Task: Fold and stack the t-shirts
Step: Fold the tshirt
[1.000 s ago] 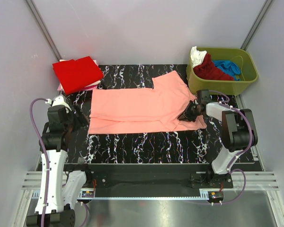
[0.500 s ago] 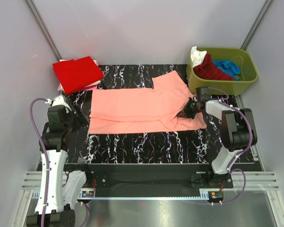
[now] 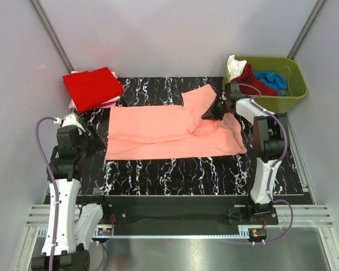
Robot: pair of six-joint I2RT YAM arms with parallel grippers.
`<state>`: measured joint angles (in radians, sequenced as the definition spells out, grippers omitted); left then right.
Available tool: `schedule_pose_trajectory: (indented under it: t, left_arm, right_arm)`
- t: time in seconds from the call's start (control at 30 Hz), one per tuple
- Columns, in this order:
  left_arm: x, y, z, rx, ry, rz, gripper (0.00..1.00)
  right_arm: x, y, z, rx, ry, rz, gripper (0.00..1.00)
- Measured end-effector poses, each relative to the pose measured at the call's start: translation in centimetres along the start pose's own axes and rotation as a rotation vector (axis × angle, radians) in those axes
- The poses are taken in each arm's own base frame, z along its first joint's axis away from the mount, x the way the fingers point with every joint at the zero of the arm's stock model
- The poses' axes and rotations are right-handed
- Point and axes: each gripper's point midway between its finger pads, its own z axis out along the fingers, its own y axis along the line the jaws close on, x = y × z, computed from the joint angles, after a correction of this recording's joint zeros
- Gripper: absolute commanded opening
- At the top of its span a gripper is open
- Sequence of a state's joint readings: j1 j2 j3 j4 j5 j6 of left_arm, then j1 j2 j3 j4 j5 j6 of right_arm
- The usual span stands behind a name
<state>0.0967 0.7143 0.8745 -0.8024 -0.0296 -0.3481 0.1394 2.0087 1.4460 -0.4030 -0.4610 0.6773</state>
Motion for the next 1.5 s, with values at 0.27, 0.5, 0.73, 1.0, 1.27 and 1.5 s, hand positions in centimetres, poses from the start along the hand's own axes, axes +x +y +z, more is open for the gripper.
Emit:
schedule_pose_trajectory:
  t: [0.27,0.5,0.73,1.0,1.27,1.5]
  left_arm:
    - [-0.2,-0.1,0.0,0.004,-0.01,0.0,0.8]
    - [-0.2,-0.1,0.0,0.004,-0.01,0.0,0.8]
    - [-0.2,-0.1,0.0,0.004,-0.01,0.0,0.8]
    - [-0.2,-0.1,0.1,0.003,-0.009,0.0,0.8]
    - [-0.2,-0.1,0.1,0.004,-0.01,0.0,0.8]
    - [-0.2,-0.1,0.0,0.004,-0.01,0.0,0.8]
  right_arm:
    - [-3.3,3.2,2.7,-0.041,0.01,-0.036,0.53]
    - [-4.2,4.1,0.7,0.019,-0.008,-0.087,0.61]
    - [-0.6,0.3,-5.1,0.194,-0.055,-0.14,0.51]
    - [-1.2,-1.1,-11.5,0.228,-0.276,-0.211,0.15]
    - [1.2,-6.0,-8.5,0.335,-0.172,-0.199,0.03]
    - [1.9,-7.1,-5.8,0.376,-0.129,-0.216,0.0]
